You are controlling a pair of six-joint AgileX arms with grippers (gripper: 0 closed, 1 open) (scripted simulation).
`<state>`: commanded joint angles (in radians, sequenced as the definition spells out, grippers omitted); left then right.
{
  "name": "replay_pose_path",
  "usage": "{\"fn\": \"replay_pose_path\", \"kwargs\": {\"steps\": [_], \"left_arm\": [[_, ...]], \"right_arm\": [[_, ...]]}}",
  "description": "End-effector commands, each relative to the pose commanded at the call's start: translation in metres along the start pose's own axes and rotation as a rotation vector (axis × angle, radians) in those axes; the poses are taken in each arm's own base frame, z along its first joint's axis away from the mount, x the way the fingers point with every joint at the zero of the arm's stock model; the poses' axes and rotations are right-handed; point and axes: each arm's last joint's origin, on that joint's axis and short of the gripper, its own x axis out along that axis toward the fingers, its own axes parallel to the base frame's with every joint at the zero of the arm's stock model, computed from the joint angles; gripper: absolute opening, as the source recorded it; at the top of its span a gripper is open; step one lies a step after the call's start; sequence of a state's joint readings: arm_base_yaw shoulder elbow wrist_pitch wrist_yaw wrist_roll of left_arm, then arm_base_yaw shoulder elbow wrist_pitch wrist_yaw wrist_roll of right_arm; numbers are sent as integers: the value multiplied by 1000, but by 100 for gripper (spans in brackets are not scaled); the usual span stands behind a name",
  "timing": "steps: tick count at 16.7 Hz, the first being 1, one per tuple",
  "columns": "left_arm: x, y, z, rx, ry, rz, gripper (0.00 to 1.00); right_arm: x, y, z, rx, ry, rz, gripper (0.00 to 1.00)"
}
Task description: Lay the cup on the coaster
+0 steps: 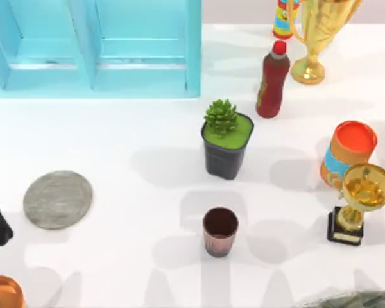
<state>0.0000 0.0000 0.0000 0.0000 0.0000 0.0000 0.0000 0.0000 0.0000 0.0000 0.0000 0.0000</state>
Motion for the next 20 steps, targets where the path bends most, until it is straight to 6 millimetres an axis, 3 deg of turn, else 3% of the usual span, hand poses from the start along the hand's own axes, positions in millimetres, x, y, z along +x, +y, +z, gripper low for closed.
{"fn": "replay_pose_path", "kwargs": {"steps": [5,12,16,20], "left_arm": [[1,-3,10,21,48,-30,100],[24,-31,75,212,374,-268,100],[60,-70,113,412,616,-488,100],[100,-133,132,656,841,-732,100]], "right_arm": [[0,0,0,0,0,0,100],[0,0,0,0,0,0,100],[0,0,0,0,0,0,100],[0,0,0,0,0,0,100]]}}
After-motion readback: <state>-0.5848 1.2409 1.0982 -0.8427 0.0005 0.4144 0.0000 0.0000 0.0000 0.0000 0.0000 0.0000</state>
